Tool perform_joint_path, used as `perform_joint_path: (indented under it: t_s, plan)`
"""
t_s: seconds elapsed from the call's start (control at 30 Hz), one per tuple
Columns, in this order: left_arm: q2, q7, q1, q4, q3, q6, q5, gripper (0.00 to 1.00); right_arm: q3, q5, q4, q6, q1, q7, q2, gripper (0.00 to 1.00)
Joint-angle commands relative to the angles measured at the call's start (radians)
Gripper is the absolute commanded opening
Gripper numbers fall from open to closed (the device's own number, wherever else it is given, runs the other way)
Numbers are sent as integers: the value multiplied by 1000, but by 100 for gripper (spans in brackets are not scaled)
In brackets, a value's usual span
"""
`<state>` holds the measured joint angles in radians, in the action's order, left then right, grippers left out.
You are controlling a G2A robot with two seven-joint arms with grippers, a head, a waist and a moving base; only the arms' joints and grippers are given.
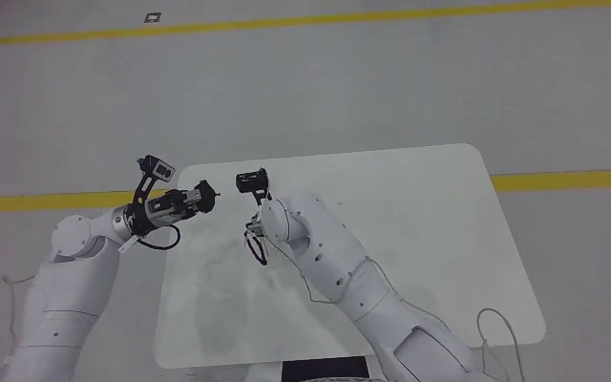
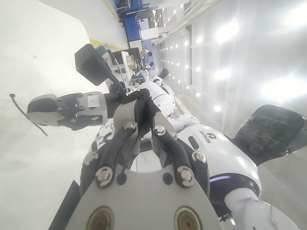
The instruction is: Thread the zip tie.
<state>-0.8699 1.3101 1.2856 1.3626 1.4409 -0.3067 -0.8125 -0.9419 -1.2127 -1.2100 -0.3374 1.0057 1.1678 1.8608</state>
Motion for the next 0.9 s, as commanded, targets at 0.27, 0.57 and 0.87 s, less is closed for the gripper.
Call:
perform_joint_path:
  t_s: [0.27, 0.57, 0.87]
  plan:
    - [0, 0, 0, 0, 0, 0, 0, 0, -62, -42, -176, -3, 115, -1, -39, 0]
    - [0, 0, 0, 0, 0, 0, 0, 0, -155, 12, -382, 6, 233, -19, -66, 0]
    - [0, 0, 0, 0, 0, 0, 0, 0, -203, 137, -543, -3, 307, -186, -93, 0]
